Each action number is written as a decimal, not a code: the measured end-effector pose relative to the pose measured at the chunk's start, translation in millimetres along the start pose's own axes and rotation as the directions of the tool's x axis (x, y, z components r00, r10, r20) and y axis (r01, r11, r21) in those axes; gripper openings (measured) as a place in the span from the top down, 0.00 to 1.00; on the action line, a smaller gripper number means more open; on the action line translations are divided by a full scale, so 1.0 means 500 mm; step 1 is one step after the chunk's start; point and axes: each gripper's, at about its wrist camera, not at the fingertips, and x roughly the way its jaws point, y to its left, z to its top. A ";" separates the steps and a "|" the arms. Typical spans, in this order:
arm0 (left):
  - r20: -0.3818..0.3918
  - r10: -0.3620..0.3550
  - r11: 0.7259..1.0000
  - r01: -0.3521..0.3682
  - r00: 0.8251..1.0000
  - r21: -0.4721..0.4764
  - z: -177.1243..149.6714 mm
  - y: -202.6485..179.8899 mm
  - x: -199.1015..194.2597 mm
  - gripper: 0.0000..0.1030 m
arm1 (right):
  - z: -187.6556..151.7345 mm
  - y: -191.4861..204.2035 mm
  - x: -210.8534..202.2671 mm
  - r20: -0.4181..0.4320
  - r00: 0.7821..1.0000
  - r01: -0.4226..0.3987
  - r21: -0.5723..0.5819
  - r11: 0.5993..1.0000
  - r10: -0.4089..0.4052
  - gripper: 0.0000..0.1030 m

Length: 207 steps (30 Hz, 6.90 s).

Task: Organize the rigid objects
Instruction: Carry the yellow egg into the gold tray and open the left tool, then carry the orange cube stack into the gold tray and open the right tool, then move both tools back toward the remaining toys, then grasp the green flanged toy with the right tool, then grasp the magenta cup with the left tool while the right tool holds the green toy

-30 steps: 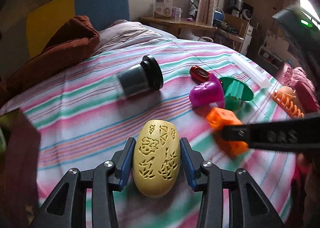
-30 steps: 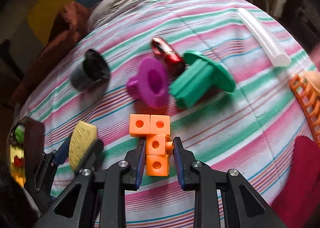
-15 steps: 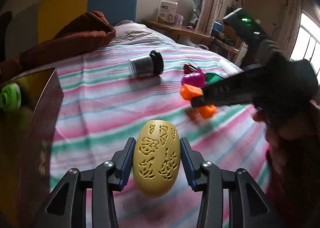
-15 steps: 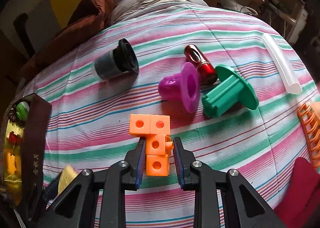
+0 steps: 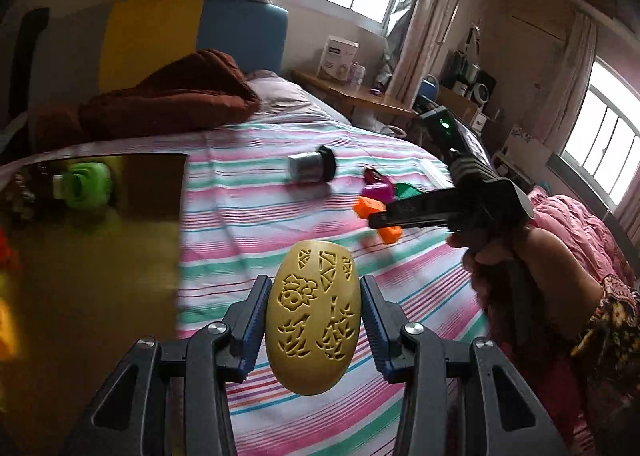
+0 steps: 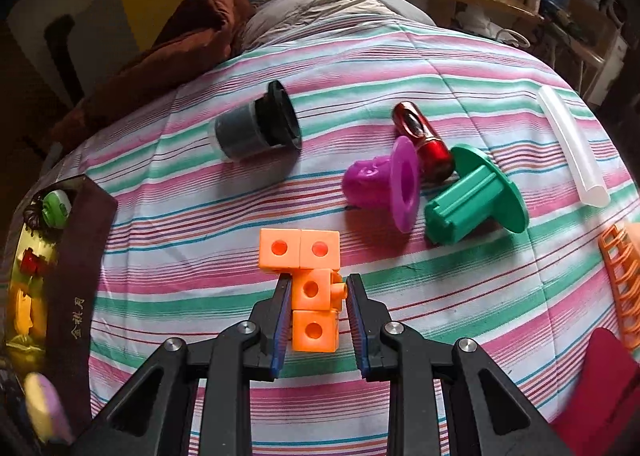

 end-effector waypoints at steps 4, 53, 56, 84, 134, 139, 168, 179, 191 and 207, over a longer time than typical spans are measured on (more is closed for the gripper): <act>0.011 0.070 0.996 -0.069 0.998 -0.053 -0.001 0.074 -0.044 0.57 | 0.000 0.008 -0.001 0.001 1.000 -0.013 -0.013 1.000 0.013 0.74; 0.009 0.418 0.878 -0.402 0.908 -0.259 -0.002 0.361 -0.140 0.55 | 0.001 0.015 0.009 -0.002 1.000 0.000 -0.016 1.000 0.000 0.74; 0.089 0.401 0.899 -0.373 0.912 -0.229 -0.045 0.319 -0.182 0.54 | 0.002 0.016 -0.003 0.024 0.999 -0.026 -0.009 1.000 0.026 0.74; 0.113 0.463 0.872 -0.429 0.879 -0.236 -0.194 0.309 -0.291 0.51 | -0.133 0.595 -0.060 -0.104 0.940 -0.338 -0.402 0.851 0.324 0.74; 0.093 0.412 0.905 -0.395 0.906 -0.157 -0.198 0.259 -0.279 0.50 | -0.166 0.411 -0.095 0.026 0.990 -0.127 -0.238 0.963 0.137 0.31; 0.085 0.364 0.930 -0.357 0.928 -0.089 -0.198 0.221 -0.263 0.50 | -0.135 0.298 -0.087 0.024 0.995 -0.096 -0.117 0.988 0.100 0.25; 0.043 0.222 0.951 -0.226 0.974 0.210 -0.157 0.022 -0.175 0.50 | 0.111 -0.203 0.036 0.010 0.993 0.104 0.430 0.897 -0.120 0.65; 0.071 0.144 0.968 -0.155 0.987 0.195 -0.059 -0.035 -0.136 0.50 | 0.077 -0.122 0.030 -0.068 0.996 0.076 0.259 0.963 -0.060 0.70; -0.005 0.075 0.980 -0.072 0.997 0.187 0.034 -0.104 -0.016 0.50 | 0.067 -0.187 0.013 -0.064 0.994 0.108 0.364 0.925 -0.091 0.70; -0.215 0.086 0.983 -0.047 0.973 0.180 0.129 -0.146 0.261 0.33 | 0.069 -0.201 0.019 -0.083 0.988 0.149 0.382 0.912 -0.127 0.70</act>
